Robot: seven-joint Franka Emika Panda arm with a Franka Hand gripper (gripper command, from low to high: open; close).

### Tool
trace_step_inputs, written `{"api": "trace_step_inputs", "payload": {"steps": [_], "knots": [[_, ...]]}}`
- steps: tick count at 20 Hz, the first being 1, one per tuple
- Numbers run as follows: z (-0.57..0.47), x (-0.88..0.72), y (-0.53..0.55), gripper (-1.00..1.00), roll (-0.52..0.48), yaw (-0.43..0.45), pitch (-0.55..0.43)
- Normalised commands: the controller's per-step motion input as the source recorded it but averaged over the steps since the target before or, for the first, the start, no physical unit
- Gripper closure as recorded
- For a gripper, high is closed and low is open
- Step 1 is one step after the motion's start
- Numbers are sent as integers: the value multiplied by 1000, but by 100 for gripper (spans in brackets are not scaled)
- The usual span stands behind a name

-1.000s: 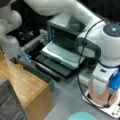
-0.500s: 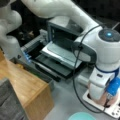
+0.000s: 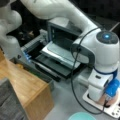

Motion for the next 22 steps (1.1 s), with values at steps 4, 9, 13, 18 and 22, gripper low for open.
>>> {"api": "trace_step_inputs", "payload": {"steps": [4, 9, 13, 18, 22], "knots": [[-106, -269, -11, -100, -143, 138, -199], [-71, -261, -15, -100, -144, 133, -183], [-34, -237, -26, -100, -151, 128, -168], [-11, -204, -30, -100, -157, 133, -145], [14, -180, -44, -100, -155, 147, -108]]}}
